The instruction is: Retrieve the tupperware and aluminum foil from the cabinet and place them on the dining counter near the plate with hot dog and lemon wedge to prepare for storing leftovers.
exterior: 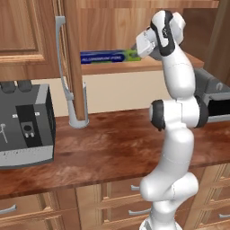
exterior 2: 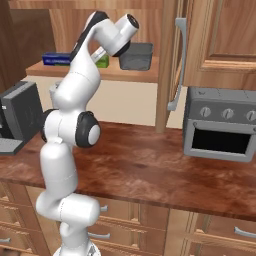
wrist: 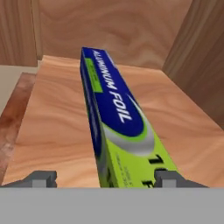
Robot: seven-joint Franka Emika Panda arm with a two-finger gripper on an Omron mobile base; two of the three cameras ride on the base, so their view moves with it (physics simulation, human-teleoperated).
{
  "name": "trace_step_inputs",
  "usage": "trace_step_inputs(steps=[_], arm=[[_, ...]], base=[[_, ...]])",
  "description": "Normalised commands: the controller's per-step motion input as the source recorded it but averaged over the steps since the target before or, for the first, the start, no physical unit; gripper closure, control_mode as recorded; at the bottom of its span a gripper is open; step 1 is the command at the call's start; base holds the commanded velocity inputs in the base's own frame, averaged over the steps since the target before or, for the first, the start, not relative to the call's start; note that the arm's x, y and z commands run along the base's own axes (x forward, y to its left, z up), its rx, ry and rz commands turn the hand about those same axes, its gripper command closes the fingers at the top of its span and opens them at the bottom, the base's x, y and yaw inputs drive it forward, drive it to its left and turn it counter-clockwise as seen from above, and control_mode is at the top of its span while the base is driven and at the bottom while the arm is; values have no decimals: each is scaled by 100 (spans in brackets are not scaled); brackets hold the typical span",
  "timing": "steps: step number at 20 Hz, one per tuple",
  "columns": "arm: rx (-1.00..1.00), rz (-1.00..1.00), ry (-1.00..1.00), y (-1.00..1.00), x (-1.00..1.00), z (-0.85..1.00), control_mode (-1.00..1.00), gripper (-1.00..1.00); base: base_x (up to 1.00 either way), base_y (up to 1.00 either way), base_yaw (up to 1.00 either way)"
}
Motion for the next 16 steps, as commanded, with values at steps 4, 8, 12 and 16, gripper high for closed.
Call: trace_step_inputs(steps=[4,8,12,16], arm=[[-6,0,0,0,49,-46,-100,-100],[-2,0,0,0,56,-33,-100,-100],[0,0,0,0,61,-29,-100,-100],[-1,0,0,0,55,-37,-100,100]], base=[[0,0,0],[0,0,0],[0,0,0],[0,0,0]])
